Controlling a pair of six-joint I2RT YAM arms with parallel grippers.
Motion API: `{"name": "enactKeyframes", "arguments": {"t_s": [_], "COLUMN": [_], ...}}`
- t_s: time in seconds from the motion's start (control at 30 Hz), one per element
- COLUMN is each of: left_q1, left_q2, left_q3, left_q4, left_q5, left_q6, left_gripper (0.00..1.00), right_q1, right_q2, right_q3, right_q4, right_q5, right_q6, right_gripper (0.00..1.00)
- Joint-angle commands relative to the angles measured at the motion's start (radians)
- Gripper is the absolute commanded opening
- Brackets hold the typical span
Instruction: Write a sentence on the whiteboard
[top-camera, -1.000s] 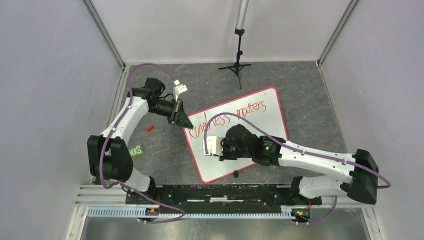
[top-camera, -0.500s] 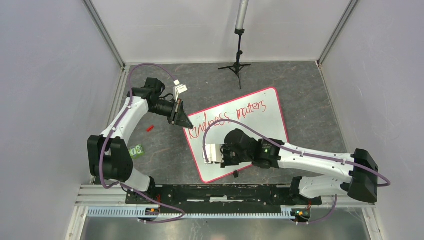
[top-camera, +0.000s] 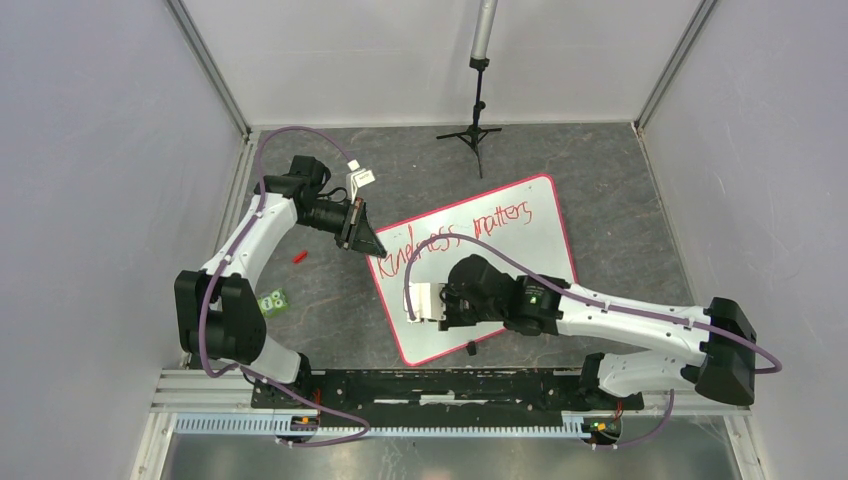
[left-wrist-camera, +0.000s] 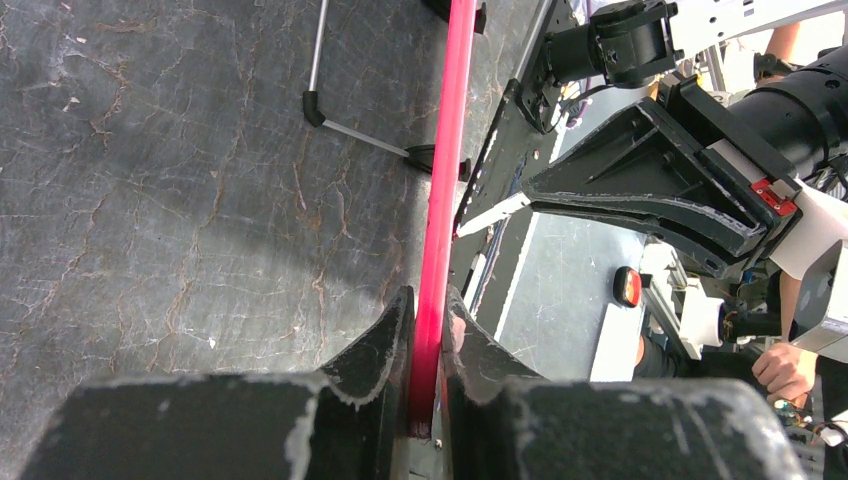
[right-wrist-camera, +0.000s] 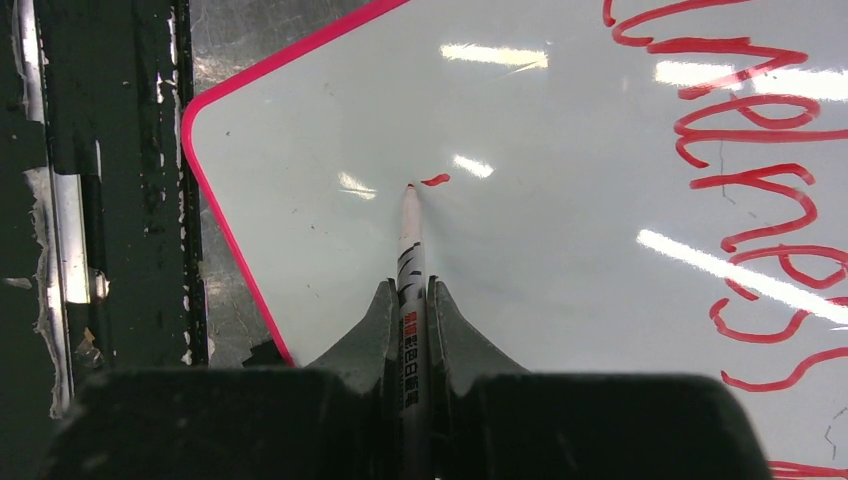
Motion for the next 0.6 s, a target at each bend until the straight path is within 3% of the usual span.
{"name": "enactKeyframes", "arguments": {"t_s": [0.0,0.57], "left_q1": [-0.003,-0.003], "left_q2": [-0.004,0.000], "left_q3": [0.006,0.005], "left_q4": [0.032,0.032], "left_q5": [-0.050,-0.055], "left_q6": [-0.001,0.007], "left_gripper": [0.02,0.02], "right_q1": [-0.013,-0.033], "right_q2": [0.006,0.015], "right_q3": [0.049,0.008], "right_q4": [0.033,0.013], "right_q5": [0.055,0.007], "right_q6": [0.005,-0.001], "right_gripper": [0.00,0.00]}}
